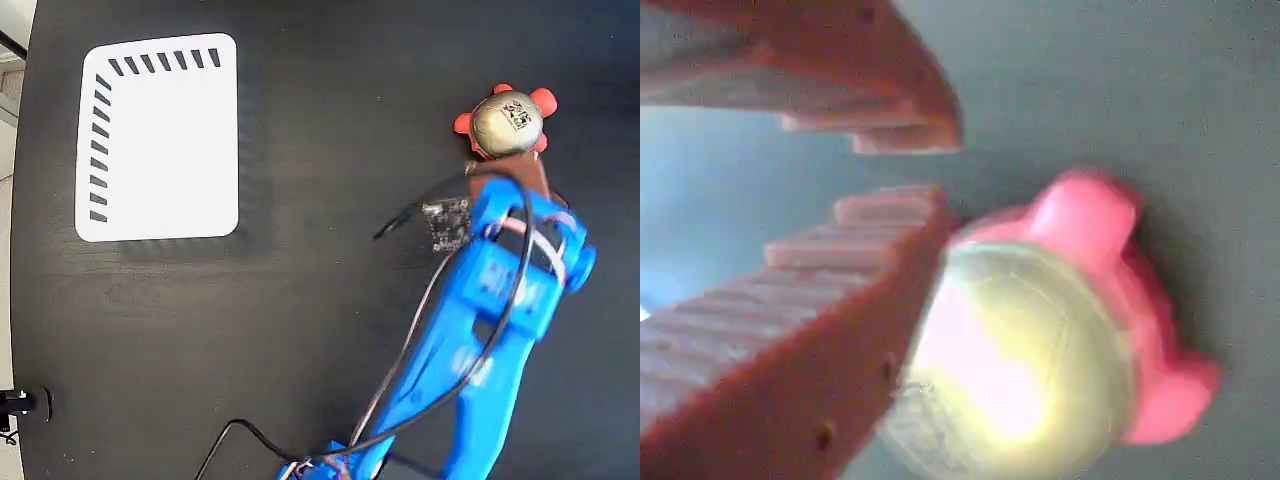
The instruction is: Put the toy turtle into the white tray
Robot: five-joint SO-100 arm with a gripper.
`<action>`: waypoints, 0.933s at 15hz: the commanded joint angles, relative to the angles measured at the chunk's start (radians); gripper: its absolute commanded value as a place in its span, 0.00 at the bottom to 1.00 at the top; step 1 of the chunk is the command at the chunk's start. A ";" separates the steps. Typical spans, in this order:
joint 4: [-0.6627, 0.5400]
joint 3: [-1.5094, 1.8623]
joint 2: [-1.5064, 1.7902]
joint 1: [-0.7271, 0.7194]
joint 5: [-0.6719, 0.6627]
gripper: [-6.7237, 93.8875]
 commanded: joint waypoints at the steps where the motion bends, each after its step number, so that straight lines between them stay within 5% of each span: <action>1: 0.087 -0.236 -0.058 -0.008 -0.021 0.06; 8: 0.337 -0.896 -0.436 0.006 -0.129 0.11; 11: 0.339 -0.965 -0.512 0.018 -0.222 0.41; 14: 0.342 -1.025 -0.595 0.017 -0.302 0.57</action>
